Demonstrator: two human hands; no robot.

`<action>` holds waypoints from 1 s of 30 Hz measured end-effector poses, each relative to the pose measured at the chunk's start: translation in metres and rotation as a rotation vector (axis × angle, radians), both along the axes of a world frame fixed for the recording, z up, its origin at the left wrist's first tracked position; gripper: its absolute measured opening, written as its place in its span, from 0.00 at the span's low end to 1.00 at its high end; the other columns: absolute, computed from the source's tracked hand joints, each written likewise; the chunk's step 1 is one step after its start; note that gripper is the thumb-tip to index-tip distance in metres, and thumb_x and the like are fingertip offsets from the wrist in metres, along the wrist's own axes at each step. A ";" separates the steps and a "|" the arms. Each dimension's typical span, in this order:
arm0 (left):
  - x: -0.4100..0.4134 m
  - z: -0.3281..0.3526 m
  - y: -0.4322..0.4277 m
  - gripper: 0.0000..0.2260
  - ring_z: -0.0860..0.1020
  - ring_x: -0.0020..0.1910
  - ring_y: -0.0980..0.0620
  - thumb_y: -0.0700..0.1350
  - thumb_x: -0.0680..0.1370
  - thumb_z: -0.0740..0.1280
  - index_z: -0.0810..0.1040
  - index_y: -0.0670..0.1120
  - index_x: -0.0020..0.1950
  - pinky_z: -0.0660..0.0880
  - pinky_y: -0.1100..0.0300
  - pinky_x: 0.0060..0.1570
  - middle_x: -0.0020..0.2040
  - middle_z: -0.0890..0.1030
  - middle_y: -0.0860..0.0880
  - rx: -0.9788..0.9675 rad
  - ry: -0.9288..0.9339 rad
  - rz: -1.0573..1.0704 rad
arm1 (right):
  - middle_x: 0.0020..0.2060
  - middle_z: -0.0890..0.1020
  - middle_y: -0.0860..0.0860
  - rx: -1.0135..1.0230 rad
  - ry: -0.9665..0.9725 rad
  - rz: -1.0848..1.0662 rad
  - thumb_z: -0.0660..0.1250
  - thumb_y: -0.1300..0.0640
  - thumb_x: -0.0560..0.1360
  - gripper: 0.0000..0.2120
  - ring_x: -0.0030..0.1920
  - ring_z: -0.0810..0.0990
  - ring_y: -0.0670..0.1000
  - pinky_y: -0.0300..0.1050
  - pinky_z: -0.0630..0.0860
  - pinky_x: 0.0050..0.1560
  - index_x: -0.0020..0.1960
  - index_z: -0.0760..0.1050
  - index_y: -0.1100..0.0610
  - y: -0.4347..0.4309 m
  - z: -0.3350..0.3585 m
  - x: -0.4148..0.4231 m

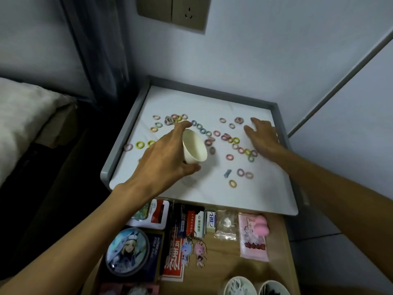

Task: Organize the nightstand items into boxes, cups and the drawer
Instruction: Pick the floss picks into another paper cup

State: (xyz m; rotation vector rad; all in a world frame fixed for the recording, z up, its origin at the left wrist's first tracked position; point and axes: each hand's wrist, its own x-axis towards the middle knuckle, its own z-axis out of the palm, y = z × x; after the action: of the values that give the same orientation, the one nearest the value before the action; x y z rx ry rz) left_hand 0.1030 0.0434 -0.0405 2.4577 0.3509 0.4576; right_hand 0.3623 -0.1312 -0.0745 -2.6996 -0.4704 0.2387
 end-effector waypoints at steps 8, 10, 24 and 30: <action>0.004 0.002 0.005 0.41 0.76 0.62 0.46 0.54 0.68 0.79 0.60 0.54 0.75 0.74 0.52 0.55 0.68 0.76 0.50 -0.032 0.006 -0.036 | 0.61 0.76 0.55 0.198 0.019 0.099 0.69 0.48 0.76 0.11 0.61 0.75 0.56 0.50 0.73 0.63 0.57 0.79 0.48 0.046 -0.008 0.003; 0.003 0.003 0.006 0.42 0.76 0.62 0.46 0.54 0.68 0.79 0.59 0.54 0.75 0.75 0.51 0.55 0.68 0.76 0.50 -0.035 0.015 -0.041 | 0.56 0.79 0.54 0.210 -0.006 0.132 0.70 0.56 0.77 0.07 0.54 0.77 0.52 0.42 0.73 0.54 0.55 0.80 0.54 0.044 -0.009 -0.007; -0.004 -0.002 -0.015 0.41 0.78 0.55 0.47 0.53 0.68 0.79 0.59 0.55 0.74 0.77 0.51 0.54 0.63 0.78 0.50 -0.198 0.061 -0.058 | 0.44 0.85 0.47 0.653 0.172 0.312 0.73 0.62 0.74 0.05 0.48 0.83 0.44 0.38 0.79 0.49 0.49 0.83 0.57 0.012 0.061 -0.137; -0.004 -0.013 -0.029 0.42 0.78 0.56 0.60 0.47 0.68 0.79 0.58 0.59 0.73 0.77 0.56 0.57 0.59 0.79 0.60 -0.307 0.061 -0.159 | 0.47 0.85 0.47 0.601 0.219 0.521 0.75 0.64 0.71 0.16 0.48 0.83 0.45 0.37 0.78 0.53 0.58 0.82 0.54 0.005 0.053 -0.166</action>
State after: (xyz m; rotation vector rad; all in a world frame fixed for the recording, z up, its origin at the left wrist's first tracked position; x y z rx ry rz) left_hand 0.0994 0.0145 -0.0540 2.1821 0.2287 0.2412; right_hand 0.1965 -0.1257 -0.0213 -1.9085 -0.9908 0.4458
